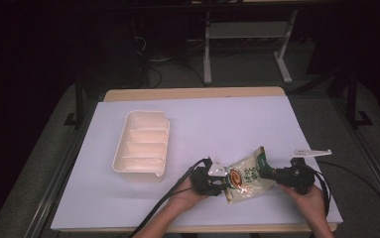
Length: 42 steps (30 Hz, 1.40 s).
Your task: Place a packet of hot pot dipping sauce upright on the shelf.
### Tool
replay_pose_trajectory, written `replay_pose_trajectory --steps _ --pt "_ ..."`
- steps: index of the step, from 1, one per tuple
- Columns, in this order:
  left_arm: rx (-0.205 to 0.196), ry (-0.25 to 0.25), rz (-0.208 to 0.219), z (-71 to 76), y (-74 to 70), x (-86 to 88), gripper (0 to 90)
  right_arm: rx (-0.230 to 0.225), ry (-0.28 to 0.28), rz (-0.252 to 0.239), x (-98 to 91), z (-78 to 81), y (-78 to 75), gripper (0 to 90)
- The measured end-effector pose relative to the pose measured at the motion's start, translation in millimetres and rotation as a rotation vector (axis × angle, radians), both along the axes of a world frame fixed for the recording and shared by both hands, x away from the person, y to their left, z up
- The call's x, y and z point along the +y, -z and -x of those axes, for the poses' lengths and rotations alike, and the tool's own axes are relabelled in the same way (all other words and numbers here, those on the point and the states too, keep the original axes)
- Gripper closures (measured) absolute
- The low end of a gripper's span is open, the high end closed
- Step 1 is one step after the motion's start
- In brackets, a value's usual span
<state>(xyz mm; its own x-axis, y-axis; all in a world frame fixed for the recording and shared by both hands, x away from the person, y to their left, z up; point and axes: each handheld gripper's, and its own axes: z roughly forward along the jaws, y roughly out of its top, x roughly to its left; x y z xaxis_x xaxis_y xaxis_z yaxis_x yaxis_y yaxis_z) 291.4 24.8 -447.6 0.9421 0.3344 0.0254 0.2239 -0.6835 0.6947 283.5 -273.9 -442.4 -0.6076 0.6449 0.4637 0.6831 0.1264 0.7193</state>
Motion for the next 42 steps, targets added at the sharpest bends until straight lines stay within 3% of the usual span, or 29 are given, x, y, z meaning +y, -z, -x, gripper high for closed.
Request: replay_pose_trajectory --steps 2,7,11,18,31,42 --pt "-0.002 -0.001 0.001 0.0 0.1 0.1 64.7 0.002 0.003 0.039 5.1 -0.8 2.0 77.6" --pt "-0.013 -0.003 0.008 0.6 0.9 1.0 63.4 0.011 0.017 0.041 6.0 -2.2 3.6 79.3" --pt "-0.02 -0.009 0.019 1.1 1.9 2.1 61.5 0.011 0.036 0.07 6.7 -2.1 4.8 84.6" --pt "-0.026 -0.004 0.004 2.2 0.0 4.2 56.6 0.003 0.04 0.095 6.4 -1.8 2.0 89.1" --pt "-0.015 -0.005 0.066 18.7 -7.2 33.3 47.3 -0.044 0.022 0.091 10.1 -5.0 -23.9 89.5" --pt "-0.006 0.004 0.087 32.7 -5.6 50.3 40.2 -0.067 -0.01 0.103 14.9 -10.5 -47.3 89.5"
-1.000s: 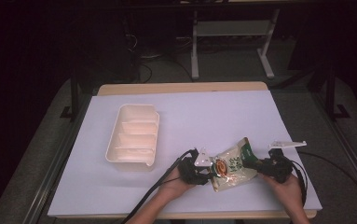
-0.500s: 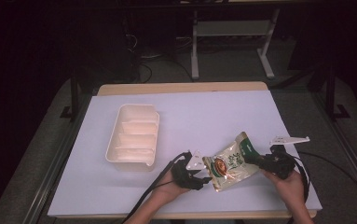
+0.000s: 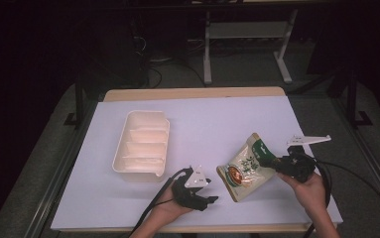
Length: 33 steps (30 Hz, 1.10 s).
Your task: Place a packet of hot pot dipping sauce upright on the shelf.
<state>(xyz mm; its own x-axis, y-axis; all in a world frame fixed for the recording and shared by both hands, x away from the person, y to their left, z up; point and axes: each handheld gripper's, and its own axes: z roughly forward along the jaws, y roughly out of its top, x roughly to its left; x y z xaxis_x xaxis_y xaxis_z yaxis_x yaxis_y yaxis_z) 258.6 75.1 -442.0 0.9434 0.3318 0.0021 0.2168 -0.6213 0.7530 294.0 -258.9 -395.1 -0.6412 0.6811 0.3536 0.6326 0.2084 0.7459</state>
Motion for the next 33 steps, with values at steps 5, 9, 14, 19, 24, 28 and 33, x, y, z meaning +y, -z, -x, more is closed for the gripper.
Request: replay_pose_trajectory --steps 5,9,14,19,24,28,33 --pt "0.012 0.006 0.025 10.4 1.7 10.6 40.5 -0.018 -0.017 0.011 4.3 -2.3 -15.3 89.6" --pt "0.01 0.017 0.017 17.7 2.8 14.7 39.3 -0.027 -0.03 0.009 7.6 -4.2 -22.2 89.6" --pt "0.003 0.018 0.021 22.0 0.2 18.7 36.9 -0.035 -0.038 0.005 11.2 -6.1 -30.9 89.6" --pt "-0.003 0.021 0.024 29.8 -1.4 26.2 34.4 -0.044 -0.045 0.012 14.6 -8.1 -41.1 89.6" --pt "-0.006 0.022 0.018 34.9 -2.1 32.8 32.6 -0.046 -0.055 0.016 16.8 -11.2 -49.0 89.6" --pt "-0.01 0.013 0.018 37.9 -1.5 39.8 29.1 -0.044 -0.058 0.011 18.2 -16.9 -54.5 89.6" --pt "-0.011 0.011 0.02 40.9 1.1 46.8 27.5 -0.036 -0.067 -0.005 19.6 -22.6 -58.6 89.6"
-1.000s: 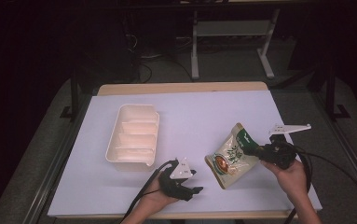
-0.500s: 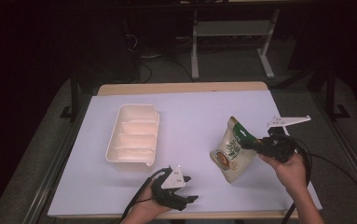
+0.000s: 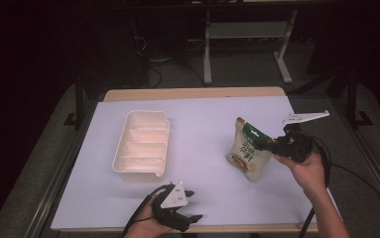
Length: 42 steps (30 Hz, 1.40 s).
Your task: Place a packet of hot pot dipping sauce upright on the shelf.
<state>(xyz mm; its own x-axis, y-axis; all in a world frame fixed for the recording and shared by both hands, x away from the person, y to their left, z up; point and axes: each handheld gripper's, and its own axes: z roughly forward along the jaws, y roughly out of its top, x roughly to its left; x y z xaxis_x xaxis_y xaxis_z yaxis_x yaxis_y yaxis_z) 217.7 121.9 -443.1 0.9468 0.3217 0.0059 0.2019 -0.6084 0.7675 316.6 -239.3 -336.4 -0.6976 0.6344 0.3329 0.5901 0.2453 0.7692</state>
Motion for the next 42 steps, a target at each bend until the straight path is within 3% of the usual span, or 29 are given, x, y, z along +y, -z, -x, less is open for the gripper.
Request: replay_pose_trajectory --steps 19,28,42 --pt "-0.01 0.011 0.015 2.8 0.4 3.7 23.6 -0.012 -0.088 -0.006 32.4 -25.7 -25.0 89.5" --pt "-0.006 0.011 0.026 2.2 0.0 5.1 23.0 -0.028 -0.16 -0.012 62.5 -40.3 -40.1 89.5" --pt "-0.01 0.005 0.039 0.5 0.0 8.3 22.3 -0.029 -0.213 -0.03 95.5 -58.8 -49.0 89.5"
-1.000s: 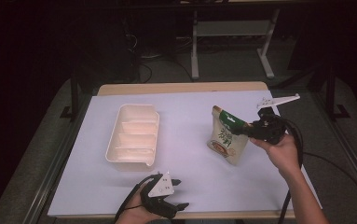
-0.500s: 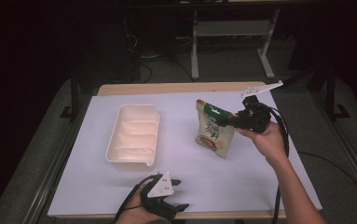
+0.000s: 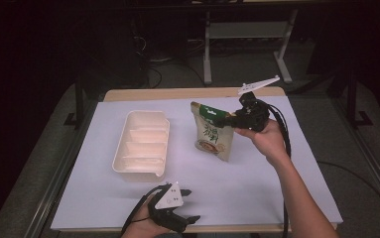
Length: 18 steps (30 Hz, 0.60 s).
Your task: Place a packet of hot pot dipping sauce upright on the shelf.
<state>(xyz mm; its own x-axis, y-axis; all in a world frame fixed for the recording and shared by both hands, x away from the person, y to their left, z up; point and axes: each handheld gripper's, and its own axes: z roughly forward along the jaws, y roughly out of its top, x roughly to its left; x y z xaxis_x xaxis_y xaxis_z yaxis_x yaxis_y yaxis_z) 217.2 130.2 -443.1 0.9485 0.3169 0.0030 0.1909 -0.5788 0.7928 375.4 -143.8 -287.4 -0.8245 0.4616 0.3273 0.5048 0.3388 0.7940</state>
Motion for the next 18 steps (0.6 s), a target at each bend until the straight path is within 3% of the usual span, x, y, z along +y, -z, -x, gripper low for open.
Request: replay_pose_trajectory --steps 18 --pt "0.002 -0.006 0.006 -2.1 0.7 4.0 22.3 0.0 -0.067 -0.027 42.4 -16.8 -12.8 89.5"
